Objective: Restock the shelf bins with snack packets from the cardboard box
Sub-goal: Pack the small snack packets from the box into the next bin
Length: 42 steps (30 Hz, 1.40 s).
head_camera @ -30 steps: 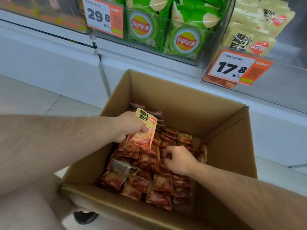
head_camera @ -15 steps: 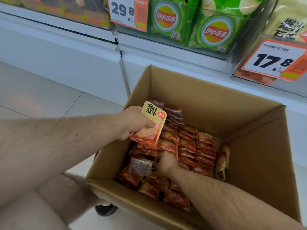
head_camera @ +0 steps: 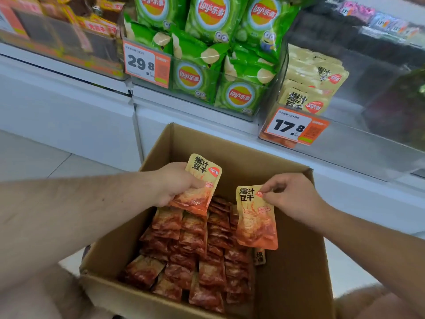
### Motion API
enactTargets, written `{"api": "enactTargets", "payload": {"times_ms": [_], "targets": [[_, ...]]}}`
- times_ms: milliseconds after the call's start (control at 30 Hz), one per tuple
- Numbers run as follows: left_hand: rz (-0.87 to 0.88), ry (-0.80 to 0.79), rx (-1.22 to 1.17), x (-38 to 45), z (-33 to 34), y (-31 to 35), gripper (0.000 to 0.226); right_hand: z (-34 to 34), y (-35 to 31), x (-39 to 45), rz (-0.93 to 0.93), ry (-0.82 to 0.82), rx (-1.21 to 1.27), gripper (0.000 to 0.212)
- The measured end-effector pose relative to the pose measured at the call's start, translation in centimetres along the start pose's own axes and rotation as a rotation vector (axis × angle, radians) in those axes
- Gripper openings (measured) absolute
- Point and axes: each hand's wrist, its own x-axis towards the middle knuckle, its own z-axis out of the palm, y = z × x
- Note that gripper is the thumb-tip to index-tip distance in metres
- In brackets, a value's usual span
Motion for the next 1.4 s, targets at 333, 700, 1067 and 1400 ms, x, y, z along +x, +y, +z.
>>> {"api": "enactTargets", "payload": {"times_ms": [333,700,1067,1400], "targets": [[-0.05,-0.216,-0.204,-2.7,5.6,2.3,0.042,-0.9,-2.3,-0.7,0.142,0.035,0.855,0.016],[0.347,-0.201,-0.055,-4.5,7.6,4.6,0.025,-2.3,-3.7,-1.2,0.017,0.236,0.801,0.032],[0.506,-0.352,0.026,-5.9,8.0,7.7,0.062,-6.4,-3.0,-1.9,-0.124,-0.259,0.674,0.033],[0.576,-0.365,0.189,-5.6,12.6,14.3,0.056,-12.0,-1.6,-1.5,-0.081,-0.147,0.887,0.034]]}}
